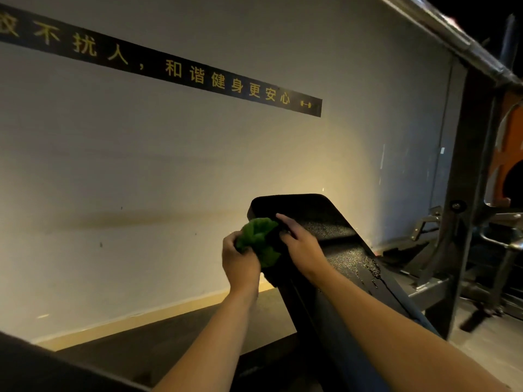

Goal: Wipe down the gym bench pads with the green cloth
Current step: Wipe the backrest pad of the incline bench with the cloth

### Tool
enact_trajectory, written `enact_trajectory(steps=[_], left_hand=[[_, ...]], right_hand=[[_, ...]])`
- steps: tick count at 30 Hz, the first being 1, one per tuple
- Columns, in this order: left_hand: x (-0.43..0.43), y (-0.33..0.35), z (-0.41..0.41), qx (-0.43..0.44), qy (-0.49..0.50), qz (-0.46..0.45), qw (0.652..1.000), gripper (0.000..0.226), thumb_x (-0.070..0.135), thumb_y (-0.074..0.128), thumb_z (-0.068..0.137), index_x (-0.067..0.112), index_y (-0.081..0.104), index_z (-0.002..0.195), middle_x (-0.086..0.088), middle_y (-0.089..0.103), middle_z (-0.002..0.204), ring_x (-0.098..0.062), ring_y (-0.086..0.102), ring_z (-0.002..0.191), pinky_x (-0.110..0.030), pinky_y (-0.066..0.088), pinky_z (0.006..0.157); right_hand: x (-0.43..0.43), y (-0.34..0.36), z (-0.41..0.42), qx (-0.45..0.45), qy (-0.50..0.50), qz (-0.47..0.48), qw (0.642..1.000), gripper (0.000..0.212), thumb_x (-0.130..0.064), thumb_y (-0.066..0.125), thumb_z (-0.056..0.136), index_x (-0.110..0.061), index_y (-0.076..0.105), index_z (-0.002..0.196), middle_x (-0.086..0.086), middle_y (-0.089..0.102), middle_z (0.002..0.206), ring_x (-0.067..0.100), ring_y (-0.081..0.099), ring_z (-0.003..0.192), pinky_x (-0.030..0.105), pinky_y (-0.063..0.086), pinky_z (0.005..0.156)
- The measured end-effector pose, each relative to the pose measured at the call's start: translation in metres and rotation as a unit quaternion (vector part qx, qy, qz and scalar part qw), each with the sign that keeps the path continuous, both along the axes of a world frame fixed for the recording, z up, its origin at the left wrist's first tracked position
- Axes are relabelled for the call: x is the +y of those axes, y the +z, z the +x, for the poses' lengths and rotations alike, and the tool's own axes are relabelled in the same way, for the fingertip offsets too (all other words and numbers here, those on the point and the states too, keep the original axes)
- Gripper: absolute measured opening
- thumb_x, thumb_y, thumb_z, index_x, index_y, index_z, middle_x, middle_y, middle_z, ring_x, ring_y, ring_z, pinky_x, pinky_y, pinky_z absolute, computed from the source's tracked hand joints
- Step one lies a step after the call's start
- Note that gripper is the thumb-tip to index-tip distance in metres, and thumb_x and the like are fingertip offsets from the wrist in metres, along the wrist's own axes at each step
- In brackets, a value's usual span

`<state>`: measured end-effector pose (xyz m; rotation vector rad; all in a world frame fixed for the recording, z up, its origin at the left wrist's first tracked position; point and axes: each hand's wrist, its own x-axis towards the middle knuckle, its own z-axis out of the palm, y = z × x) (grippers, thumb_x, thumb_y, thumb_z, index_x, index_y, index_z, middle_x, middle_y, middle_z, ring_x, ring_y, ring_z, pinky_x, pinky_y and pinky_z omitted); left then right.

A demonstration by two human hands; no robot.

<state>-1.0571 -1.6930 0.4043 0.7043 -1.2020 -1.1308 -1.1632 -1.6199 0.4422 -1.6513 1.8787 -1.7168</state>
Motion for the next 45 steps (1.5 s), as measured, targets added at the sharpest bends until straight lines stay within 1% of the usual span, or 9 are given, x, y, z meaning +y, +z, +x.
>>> enact_trajectory(steps=[2, 6, 14, 19, 27, 32, 34, 40, 45], left_hand=[[-0.028, 0.008, 0.009, 0.044, 0.052, 0.04, 0.997, 0.034, -0.001, 0.04, 0.097, 0.021, 0.053, 0.12, -0.001, 0.056, 0.113, -0.022, 0.059, 0.106, -0.035, 0.054, 0.09], [-0.062, 0.031, -0.004, 0.034, 0.039, -0.055, 0.997, 0.036, -0.001, 0.042, 0.097, 0.018, 0.053, 0.125, -0.004, 0.057, 0.123, -0.019, 0.058, 0.109, -0.036, 0.053, 0.097], [-0.059, 0.034, -0.035, -0.029, -0.098, -0.077, 0.992, 0.03, 0.026, 0.039, 0.105, 0.031, 0.041, 0.135, 0.001, 0.057, 0.12, -0.02, 0.061, 0.106, -0.048, 0.056, 0.092], [-0.017, -0.001, -0.016, -0.02, -0.081, -0.094, 0.992, 0.022, 0.021, 0.049, 0.103, 0.021, 0.048, 0.125, 0.01, 0.06, 0.106, -0.003, 0.064, 0.087, -0.017, 0.053, 0.06], [0.002, -0.024, 0.008, -0.071, -0.051, -0.173, 0.981, 0.016, 0.012, 0.05, 0.103, 0.018, 0.057, 0.117, 0.011, 0.063, 0.087, -0.011, 0.064, 0.066, -0.032, 0.057, 0.056], [-0.033, 0.029, -0.015, -0.069, -0.059, -0.071, 0.993, 0.044, 0.03, 0.045, 0.101, 0.03, 0.043, 0.146, 0.004, 0.057, 0.133, -0.016, 0.055, 0.118, -0.039, 0.052, 0.099], [-0.033, 0.034, -0.028, -0.082, -0.072, -0.073, 0.991, 0.048, 0.032, 0.045, 0.101, 0.033, 0.038, 0.149, 0.005, 0.053, 0.139, -0.019, 0.052, 0.125, -0.044, 0.048, 0.105], [-0.021, 0.0, -0.023, -0.089, -0.034, -0.101, 0.99, 0.03, 0.028, 0.043, 0.104, 0.026, 0.048, 0.134, 0.008, 0.061, 0.114, -0.014, 0.061, 0.101, -0.04, 0.059, 0.086], [0.008, -0.031, -0.012, -0.081, -0.021, -0.127, 0.988, 0.017, 0.022, 0.049, 0.105, 0.022, 0.054, 0.121, 0.014, 0.062, 0.101, 0.0, 0.063, 0.082, -0.018, 0.055, 0.062]], right_hand=[[-0.006, -0.006, -0.003, 0.07, -0.022, 0.016, 0.997, 0.049, -0.013, 0.052, 0.099, -0.03, 0.051, 0.144, -0.004, 0.039, 0.156, 0.011, 0.024, 0.149, 0.028, 0.025, 0.118], [-0.017, -0.015, -0.001, 0.217, -0.084, 0.032, 0.972, 0.051, -0.029, 0.059, 0.097, -0.025, 0.048, 0.147, -0.006, 0.036, 0.158, 0.011, 0.017, 0.15, 0.024, 0.018, 0.115], [-0.024, -0.017, 0.003, 0.247, -0.132, 0.035, 0.959, 0.053, -0.028, 0.055, 0.098, -0.019, 0.043, 0.15, 0.0, 0.034, 0.159, 0.015, 0.018, 0.151, 0.032, 0.024, 0.118], [-0.02, -0.016, 0.011, 0.233, -0.137, 0.038, 0.962, 0.054, -0.023, 0.054, 0.096, -0.016, 0.045, 0.148, 0.004, 0.036, 0.158, 0.017, 0.023, 0.149, 0.033, 0.024, 0.118], [-0.018, -0.018, 0.012, 0.198, -0.135, 0.004, 0.971, 0.044, -0.012, 0.051, 0.097, -0.009, 0.055, 0.14, 0.006, 0.047, 0.151, 0.017, 0.033, 0.145, 0.021, 0.018, 0.113], [-0.021, -0.019, 0.008, 0.191, -0.136, -0.018, 0.972, 0.042, -0.008, 0.049, 0.095, -0.008, 0.06, 0.135, 0.006, 0.053, 0.146, 0.016, 0.038, 0.142, 0.017, 0.019, 0.11], [-0.023, -0.019, 0.006, 0.195, -0.134, -0.026, 0.971, 0.042, -0.006, 0.048, 0.094, -0.007, 0.06, 0.135, 0.007, 0.054, 0.145, 0.018, 0.039, 0.142, 0.02, 0.021, 0.112], [-0.023, -0.019, 0.004, 0.202, -0.131, -0.005, 0.971, 0.044, -0.005, 0.042, 0.098, -0.009, 0.055, 0.14, 0.005, 0.048, 0.15, 0.016, 0.034, 0.145, 0.025, 0.023, 0.116], [-0.023, -0.023, 0.004, 0.196, -0.117, -0.014, 0.974, 0.044, -0.006, 0.041, 0.098, -0.011, 0.056, 0.139, 0.005, 0.049, 0.148, 0.017, 0.037, 0.142, 0.024, 0.026, 0.115]])
